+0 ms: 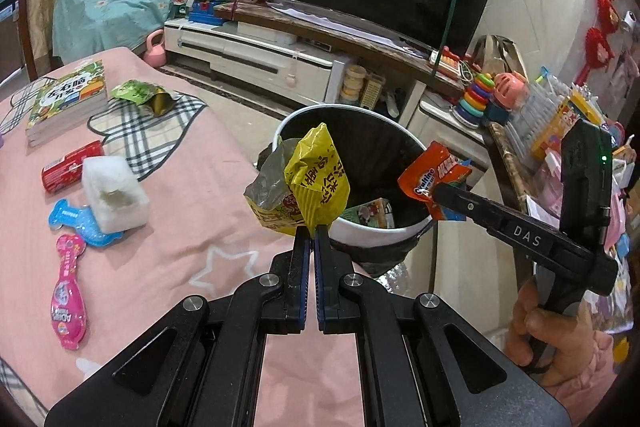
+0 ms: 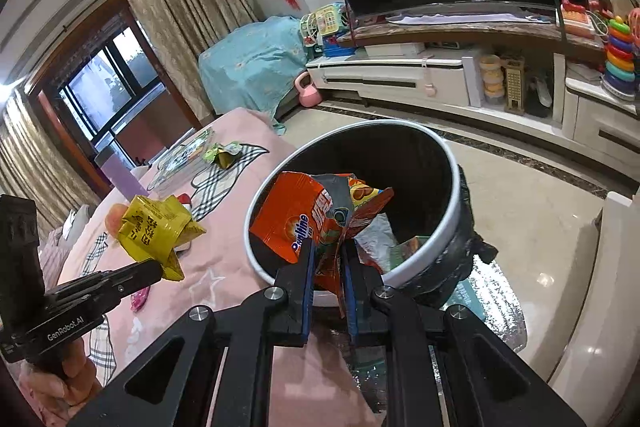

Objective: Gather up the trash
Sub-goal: 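Carry the yellow chip bag and orange snack bag with both tools over the bin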

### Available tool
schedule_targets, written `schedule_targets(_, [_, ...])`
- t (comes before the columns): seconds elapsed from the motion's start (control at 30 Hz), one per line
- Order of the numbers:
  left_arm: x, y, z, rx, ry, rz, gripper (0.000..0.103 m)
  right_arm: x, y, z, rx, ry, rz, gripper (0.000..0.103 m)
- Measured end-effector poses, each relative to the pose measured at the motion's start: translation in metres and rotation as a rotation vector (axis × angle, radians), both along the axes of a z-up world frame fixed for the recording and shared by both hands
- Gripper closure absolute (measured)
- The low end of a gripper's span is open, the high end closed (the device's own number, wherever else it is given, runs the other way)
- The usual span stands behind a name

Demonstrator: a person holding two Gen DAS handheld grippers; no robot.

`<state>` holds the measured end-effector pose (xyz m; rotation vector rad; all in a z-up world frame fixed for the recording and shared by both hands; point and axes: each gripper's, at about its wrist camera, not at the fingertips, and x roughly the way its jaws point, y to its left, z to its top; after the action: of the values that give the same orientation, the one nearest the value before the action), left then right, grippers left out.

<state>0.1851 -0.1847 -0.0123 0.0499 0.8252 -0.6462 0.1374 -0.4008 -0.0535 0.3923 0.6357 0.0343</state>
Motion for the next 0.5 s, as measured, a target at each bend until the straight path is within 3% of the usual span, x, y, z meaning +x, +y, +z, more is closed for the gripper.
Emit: schedule_targets(0.5, [0.008,-0.029,-0.005,0.043,0.005,-0.028,0.101,0.004,-0.016,-0.002,0.002,0.008,-0.016,0.090])
